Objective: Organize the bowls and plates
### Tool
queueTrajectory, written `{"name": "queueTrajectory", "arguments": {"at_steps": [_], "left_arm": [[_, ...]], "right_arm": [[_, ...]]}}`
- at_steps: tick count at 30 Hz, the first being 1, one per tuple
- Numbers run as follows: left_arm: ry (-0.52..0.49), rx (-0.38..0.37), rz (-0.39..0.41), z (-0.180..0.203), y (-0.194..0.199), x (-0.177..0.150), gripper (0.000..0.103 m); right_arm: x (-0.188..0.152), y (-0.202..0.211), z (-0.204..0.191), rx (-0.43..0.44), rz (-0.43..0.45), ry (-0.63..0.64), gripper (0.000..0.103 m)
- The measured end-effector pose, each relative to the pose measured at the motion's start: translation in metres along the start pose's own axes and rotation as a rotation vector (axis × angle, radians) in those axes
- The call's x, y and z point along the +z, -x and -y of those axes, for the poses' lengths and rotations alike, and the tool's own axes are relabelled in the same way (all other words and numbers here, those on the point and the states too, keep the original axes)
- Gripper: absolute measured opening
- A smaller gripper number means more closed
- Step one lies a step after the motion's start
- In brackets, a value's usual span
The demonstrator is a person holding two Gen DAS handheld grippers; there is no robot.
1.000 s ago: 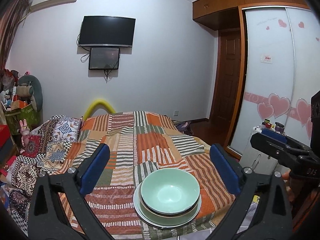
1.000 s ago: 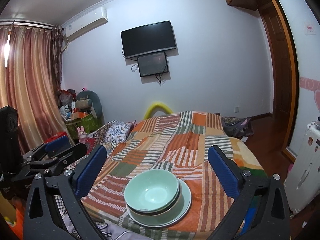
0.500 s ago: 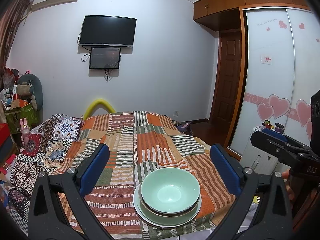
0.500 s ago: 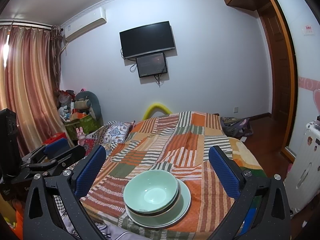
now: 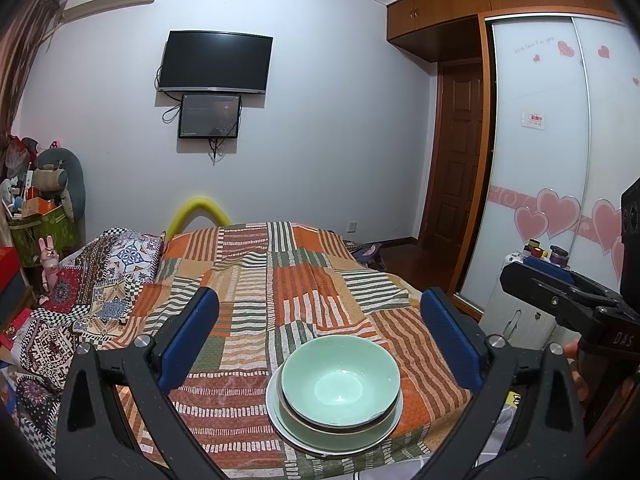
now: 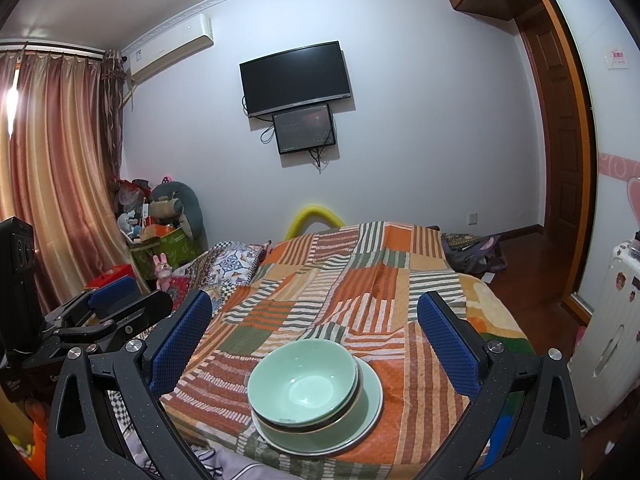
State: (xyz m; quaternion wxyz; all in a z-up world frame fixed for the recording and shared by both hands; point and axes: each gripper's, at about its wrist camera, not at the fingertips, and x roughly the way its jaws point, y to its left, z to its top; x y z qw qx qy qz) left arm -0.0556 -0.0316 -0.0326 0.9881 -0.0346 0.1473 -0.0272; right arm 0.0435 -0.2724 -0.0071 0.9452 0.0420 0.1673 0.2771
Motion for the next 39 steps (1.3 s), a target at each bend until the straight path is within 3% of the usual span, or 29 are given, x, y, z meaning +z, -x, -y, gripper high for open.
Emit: {"name": "queueTrajectory", "arguments": {"at_steps": [39], "left_arm": [[-0.005, -0.042, -0.006, 0.0037, -0.0038, -0.0001, 0.103]], "right_arm": [[-0.0004, -0.002, 0.0005, 0.0, -0.008, 0.005, 0.102]]}}
